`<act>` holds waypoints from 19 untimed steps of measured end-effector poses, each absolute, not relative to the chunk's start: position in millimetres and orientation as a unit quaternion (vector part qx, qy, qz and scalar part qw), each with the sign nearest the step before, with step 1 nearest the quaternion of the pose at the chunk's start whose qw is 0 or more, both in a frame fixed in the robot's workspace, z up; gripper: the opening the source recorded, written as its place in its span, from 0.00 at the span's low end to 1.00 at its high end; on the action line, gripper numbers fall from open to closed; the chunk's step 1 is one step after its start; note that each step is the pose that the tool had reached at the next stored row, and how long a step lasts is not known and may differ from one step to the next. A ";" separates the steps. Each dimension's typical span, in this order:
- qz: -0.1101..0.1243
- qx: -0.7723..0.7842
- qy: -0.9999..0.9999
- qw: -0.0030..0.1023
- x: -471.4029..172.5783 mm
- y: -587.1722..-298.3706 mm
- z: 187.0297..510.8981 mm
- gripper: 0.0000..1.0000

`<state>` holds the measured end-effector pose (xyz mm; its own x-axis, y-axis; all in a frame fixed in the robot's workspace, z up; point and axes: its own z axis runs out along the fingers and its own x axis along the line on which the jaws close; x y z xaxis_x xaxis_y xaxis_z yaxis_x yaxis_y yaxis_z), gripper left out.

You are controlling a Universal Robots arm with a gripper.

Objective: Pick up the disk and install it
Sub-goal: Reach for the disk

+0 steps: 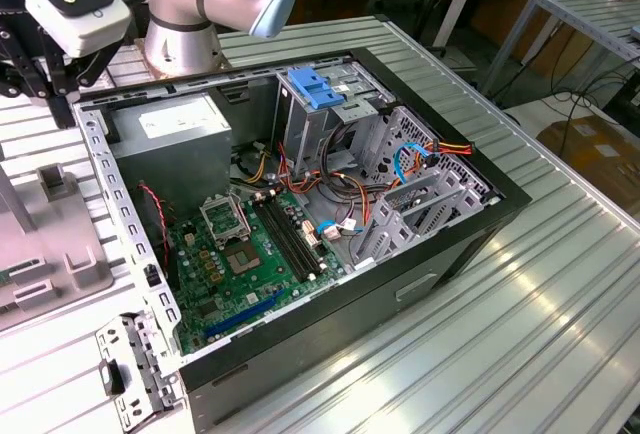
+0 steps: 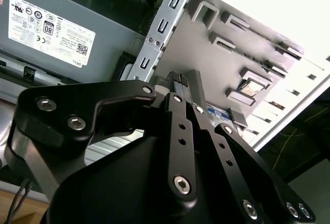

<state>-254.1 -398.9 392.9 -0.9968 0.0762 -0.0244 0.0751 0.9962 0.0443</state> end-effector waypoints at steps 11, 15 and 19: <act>0.022 0.038 0.999 0.013 -273.8 -398.2 392.0 0.11; 0.022 0.038 0.999 0.013 -280.1 -396.8 391.8 0.11; 0.022 0.038 0.999 0.013 -286.0 -395.9 391.3 0.11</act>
<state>-286.0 -395.9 391.3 -0.9968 0.0763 -0.0244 0.0752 0.9962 0.0443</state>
